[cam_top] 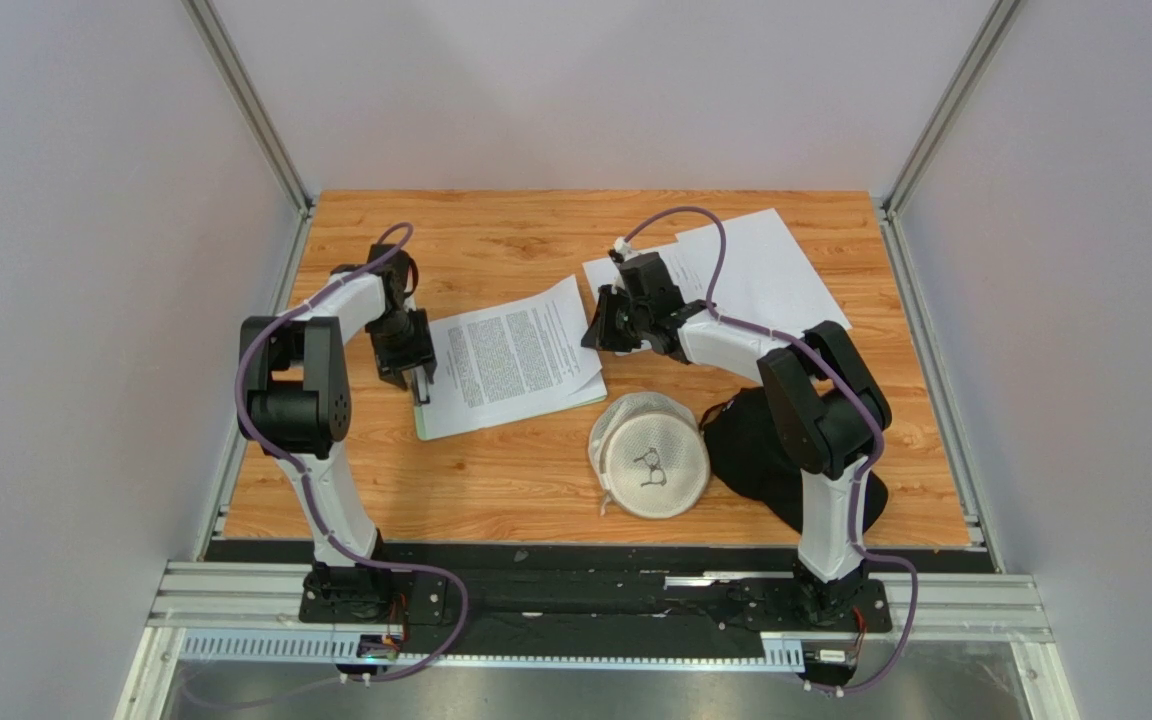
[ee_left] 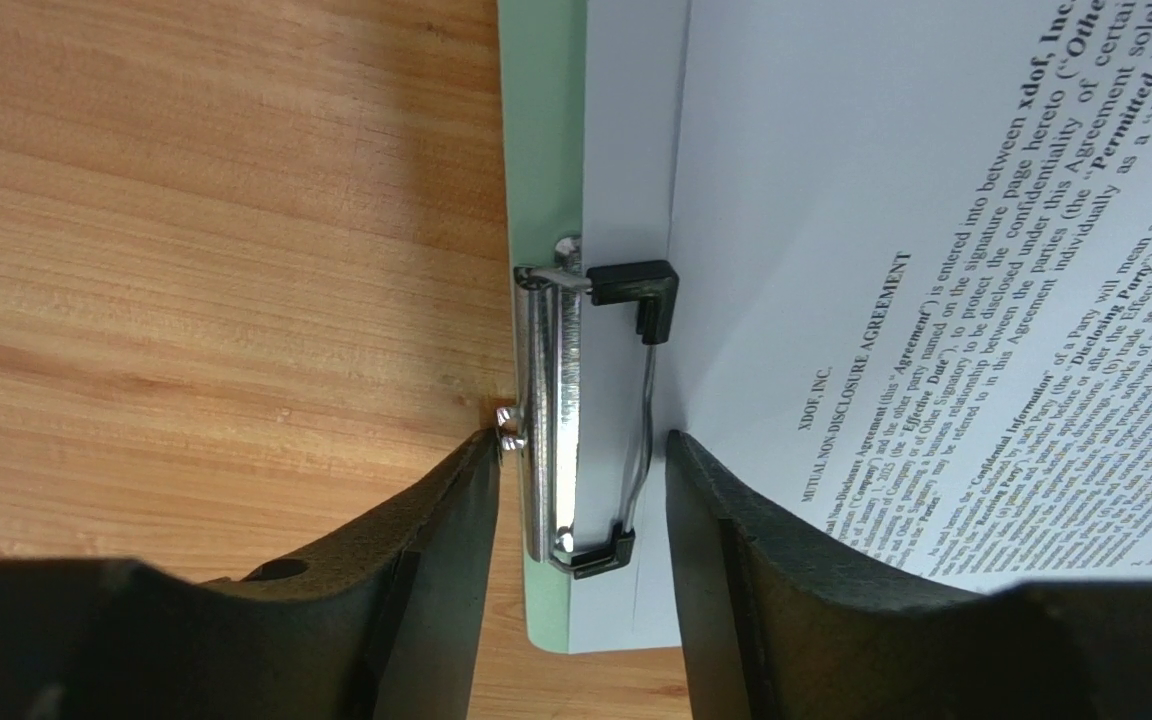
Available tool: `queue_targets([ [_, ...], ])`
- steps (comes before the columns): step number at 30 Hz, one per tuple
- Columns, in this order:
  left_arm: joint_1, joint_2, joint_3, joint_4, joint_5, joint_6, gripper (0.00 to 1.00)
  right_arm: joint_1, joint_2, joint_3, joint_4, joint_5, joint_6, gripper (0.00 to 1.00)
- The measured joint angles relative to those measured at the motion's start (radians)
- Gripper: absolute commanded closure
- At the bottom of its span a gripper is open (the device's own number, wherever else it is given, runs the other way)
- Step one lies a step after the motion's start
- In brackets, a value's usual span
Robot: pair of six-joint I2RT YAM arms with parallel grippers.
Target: Put the files into the folder
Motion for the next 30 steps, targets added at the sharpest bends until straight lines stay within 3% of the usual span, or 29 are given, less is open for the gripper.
queue_targets([
  [5,0.000,0.000,0.000,-0.001,0.002,0.009,0.63,0.000,0.000,0.000,0.000,-0.003,0.000,1.00],
  [6,0.000,0.000,0.000,-0.001,0.001,0.010,0.74,0.000,0.000,0.000,0.000,-0.003,0.000,1.00],
  [9,-0.001,0.000,0.001,-0.003,0.005,0.014,0.94,0.000,0.000,0.000,0.000,-0.004,0.000,1.00],
  [12,-0.001,0.000,0.008,-0.011,0.010,0.016,1.00,0.000,0.000,0.000,0.001,-0.007,0.000,1.00],
  [24,0.000,-0.025,-0.024,0.039,0.090,0.008,1.00,0.000,0.000,-0.003,0.000,-0.010,0.026,1.00],
  [26,0.000,-0.025,-0.024,0.040,0.094,0.008,0.91,0.000,0.000,-0.003,0.000,-0.009,0.026,1.00],
  [27,0.000,-0.026,-0.024,0.040,0.093,0.008,0.79,0.000,0.000,-0.003,0.000,-0.009,0.026,1.00],
  [30,-0.001,-0.037,-0.033,0.043,0.082,0.003,0.61,0.000,0.000,-0.003,-0.003,-0.006,0.022,1.00],
])
